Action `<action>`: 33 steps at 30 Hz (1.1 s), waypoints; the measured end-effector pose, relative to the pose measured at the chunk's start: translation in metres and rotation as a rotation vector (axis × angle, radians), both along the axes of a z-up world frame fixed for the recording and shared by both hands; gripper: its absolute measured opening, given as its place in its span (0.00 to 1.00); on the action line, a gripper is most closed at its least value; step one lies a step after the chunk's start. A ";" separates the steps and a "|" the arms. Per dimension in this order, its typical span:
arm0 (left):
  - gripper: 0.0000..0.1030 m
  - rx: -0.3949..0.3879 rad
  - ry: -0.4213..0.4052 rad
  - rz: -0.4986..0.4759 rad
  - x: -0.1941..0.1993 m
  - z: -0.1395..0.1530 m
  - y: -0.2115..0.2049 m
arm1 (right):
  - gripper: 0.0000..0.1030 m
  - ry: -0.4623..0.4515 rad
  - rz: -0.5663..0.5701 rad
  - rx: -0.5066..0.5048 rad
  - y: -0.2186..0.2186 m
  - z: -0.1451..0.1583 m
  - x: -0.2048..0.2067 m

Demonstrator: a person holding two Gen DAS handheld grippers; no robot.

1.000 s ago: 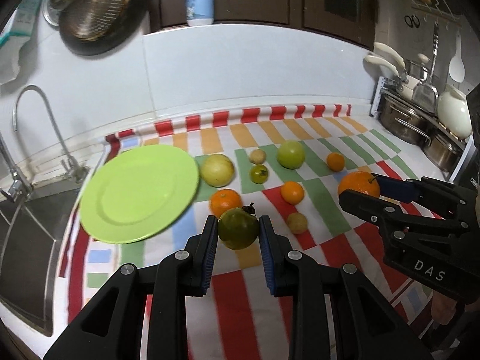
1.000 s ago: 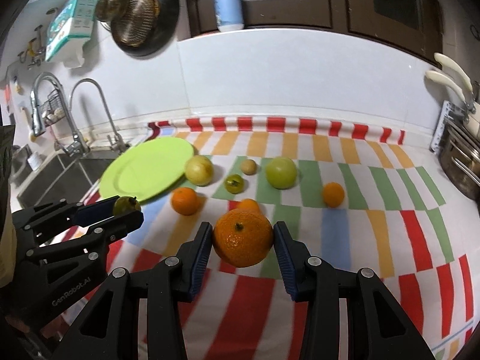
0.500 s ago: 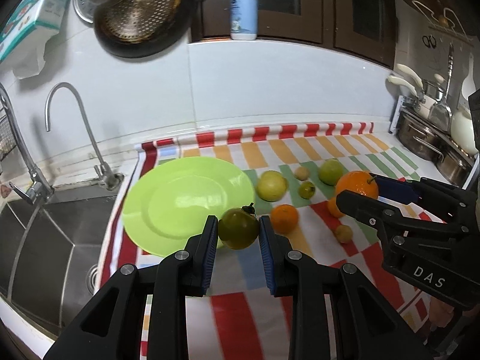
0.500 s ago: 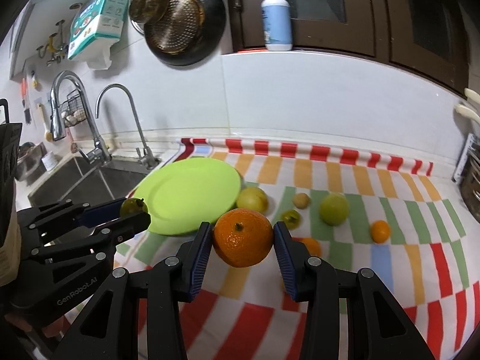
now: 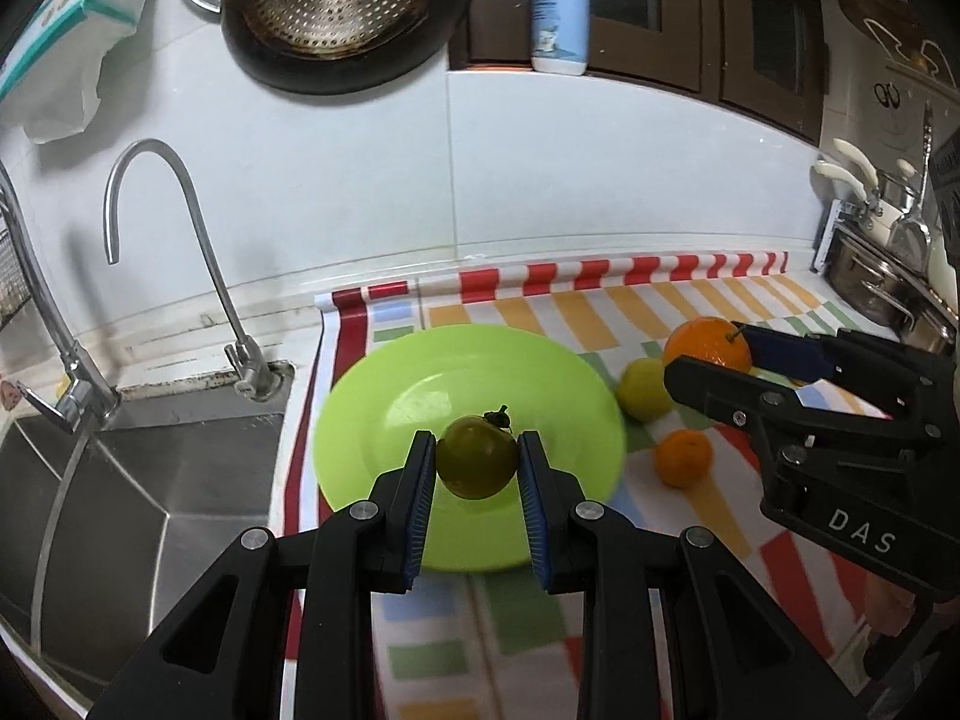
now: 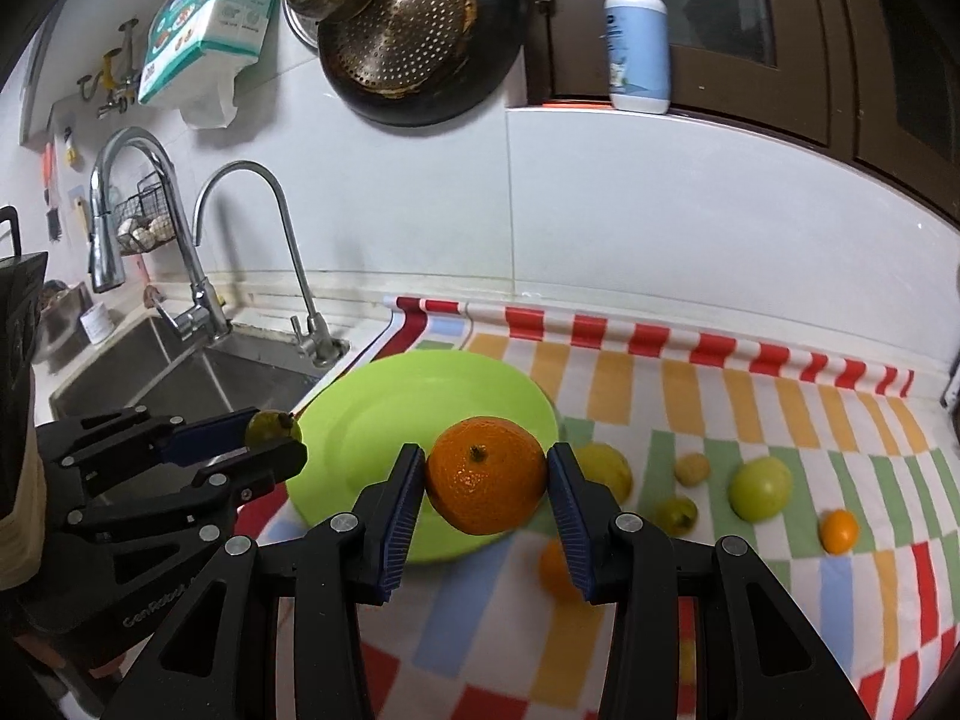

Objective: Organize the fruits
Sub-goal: 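Lift and carry the tomato and mandarin over the green plate with both tools, then open the left tool over the plate while the right tool releases the mandarin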

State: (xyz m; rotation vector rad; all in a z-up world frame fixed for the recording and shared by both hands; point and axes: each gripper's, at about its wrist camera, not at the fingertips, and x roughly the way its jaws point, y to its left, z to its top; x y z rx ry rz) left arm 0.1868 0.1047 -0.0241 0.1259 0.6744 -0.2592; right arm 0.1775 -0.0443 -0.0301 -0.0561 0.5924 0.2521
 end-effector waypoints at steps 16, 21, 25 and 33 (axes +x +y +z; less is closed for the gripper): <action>0.27 -0.002 0.049 -0.028 0.101 -0.032 0.023 | 0.42 0.106 -0.018 -0.039 0.035 -0.029 0.109; 0.27 -0.001 0.095 -0.057 0.126 -0.050 0.022 | 0.42 0.176 -0.031 -0.045 0.039 -0.048 0.133; 0.27 0.012 0.134 -0.093 0.139 -0.064 0.020 | 0.42 0.221 -0.039 -0.048 0.039 -0.060 0.148; 0.39 0.015 0.154 -0.082 0.148 -0.071 0.019 | 0.42 0.238 -0.057 -0.054 0.041 -0.068 0.155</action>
